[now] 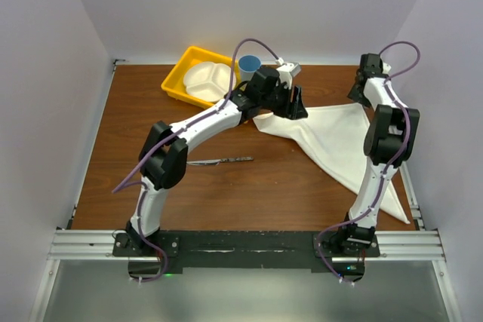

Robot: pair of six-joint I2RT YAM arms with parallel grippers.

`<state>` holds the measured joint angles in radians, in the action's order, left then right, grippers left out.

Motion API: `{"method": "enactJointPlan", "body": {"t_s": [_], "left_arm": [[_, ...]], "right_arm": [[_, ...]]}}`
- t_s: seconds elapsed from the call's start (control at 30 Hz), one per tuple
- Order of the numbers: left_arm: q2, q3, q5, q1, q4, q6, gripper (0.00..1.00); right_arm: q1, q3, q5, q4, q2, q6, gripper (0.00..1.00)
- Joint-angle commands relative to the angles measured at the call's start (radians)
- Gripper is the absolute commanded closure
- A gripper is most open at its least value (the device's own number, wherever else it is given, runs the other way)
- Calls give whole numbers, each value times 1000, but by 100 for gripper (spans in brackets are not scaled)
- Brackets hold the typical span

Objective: Fold the napkin, place the utensils inside, and roll it up

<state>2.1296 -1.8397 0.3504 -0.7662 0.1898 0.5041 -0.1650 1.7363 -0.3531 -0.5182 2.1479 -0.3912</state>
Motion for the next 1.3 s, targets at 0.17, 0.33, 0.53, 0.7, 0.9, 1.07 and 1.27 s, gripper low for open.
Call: {"method": "enactJointPlan", "body": {"t_s": [0.17, 0.33, 0.53, 0.7, 0.9, 1.07, 1.27], "left_arm": [[23, 11, 39, 13, -42, 2, 43], [39, -9, 41, 13, -33, 5, 43], [55, -24, 50, 13, -32, 13, 43], [70, -35, 59, 13, -33, 20, 43], [76, -38, 71, 13, -35, 30, 43], [76, -39, 71, 11, -38, 33, 43], [79, -41, 76, 11, -36, 37, 43]], "right_arm": [[-70, 79, 17, -9, 40, 54, 50], [-83, 60, 55, 17, 55, 61, 53], [-90, 54, 129, 47, 84, 72, 62], [-90, 48, 158, 66, 98, 91, 58], [-90, 45, 169, 70, 115, 92, 62], [-91, 25, 178, 75, 113, 91, 64], [-90, 20, 193, 81, 107, 95, 74]]}}
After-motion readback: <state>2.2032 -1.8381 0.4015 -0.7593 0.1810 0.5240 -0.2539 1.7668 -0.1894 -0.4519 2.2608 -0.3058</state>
